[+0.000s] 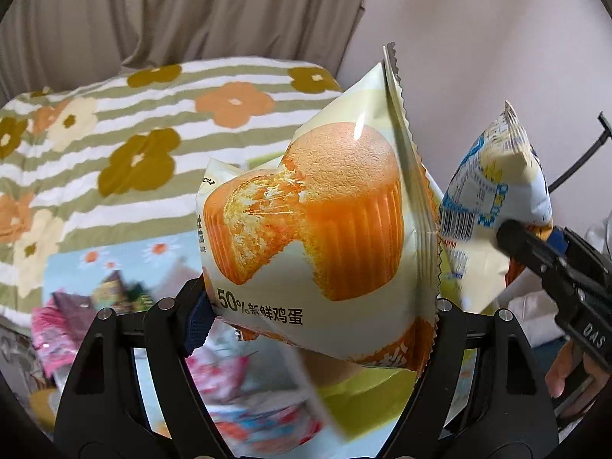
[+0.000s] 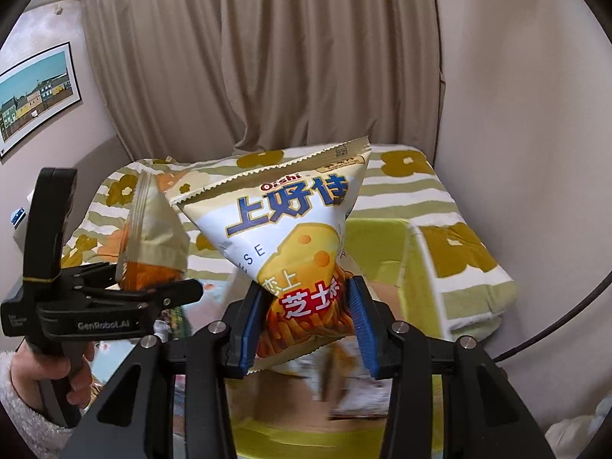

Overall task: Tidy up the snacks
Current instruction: 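Lift both packets over the yellow box and open both grippers to drop them, then withdraw both grippers from the box toward the remaining snacks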

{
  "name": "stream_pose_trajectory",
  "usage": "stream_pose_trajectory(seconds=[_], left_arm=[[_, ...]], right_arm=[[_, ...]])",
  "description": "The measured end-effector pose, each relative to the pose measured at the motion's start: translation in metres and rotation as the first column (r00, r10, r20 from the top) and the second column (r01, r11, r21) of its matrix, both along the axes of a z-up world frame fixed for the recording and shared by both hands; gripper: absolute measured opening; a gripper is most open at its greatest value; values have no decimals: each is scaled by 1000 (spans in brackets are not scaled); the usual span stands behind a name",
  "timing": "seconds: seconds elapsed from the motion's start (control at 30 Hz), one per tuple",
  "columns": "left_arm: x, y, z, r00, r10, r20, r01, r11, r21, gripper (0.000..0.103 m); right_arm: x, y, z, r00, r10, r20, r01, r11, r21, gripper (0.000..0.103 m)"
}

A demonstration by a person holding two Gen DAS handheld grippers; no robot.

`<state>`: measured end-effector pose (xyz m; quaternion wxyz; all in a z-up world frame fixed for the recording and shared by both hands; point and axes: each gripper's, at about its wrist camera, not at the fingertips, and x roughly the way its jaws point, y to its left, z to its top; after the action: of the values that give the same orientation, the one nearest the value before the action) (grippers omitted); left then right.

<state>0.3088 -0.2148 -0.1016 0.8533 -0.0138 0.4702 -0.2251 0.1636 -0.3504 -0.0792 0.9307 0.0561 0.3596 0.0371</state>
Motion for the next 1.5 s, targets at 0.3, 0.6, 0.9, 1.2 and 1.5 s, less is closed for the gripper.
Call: stream_pose_trajectory(seconds=[0.3,0.6,0.9,1.2,1.5], left_arm=[[24,-58,-36,995,38,-90,-31,997,75,77],[41,-73,-53,992,-5,-128,22,991,131,102],[24,-51,-64,989,14,-146,7,990,138,102],[22,-28,-53,992,49,-117,-37,994,105,102],[1,-15,-42,992,72,-100,-61,993,101,102]], right_arm=[[26,-51,-32,995,63,-79,-56,995,84,40],[39,-58,-42,991,47,-129,-32,993,117,40],[53,-58,-56,980,33,-195,-13,994,105,40],[69,-53,-64,971,35,-237,-17,997,78,44],[47,-53,-47,991,52,-122,-40,994,97,101]])
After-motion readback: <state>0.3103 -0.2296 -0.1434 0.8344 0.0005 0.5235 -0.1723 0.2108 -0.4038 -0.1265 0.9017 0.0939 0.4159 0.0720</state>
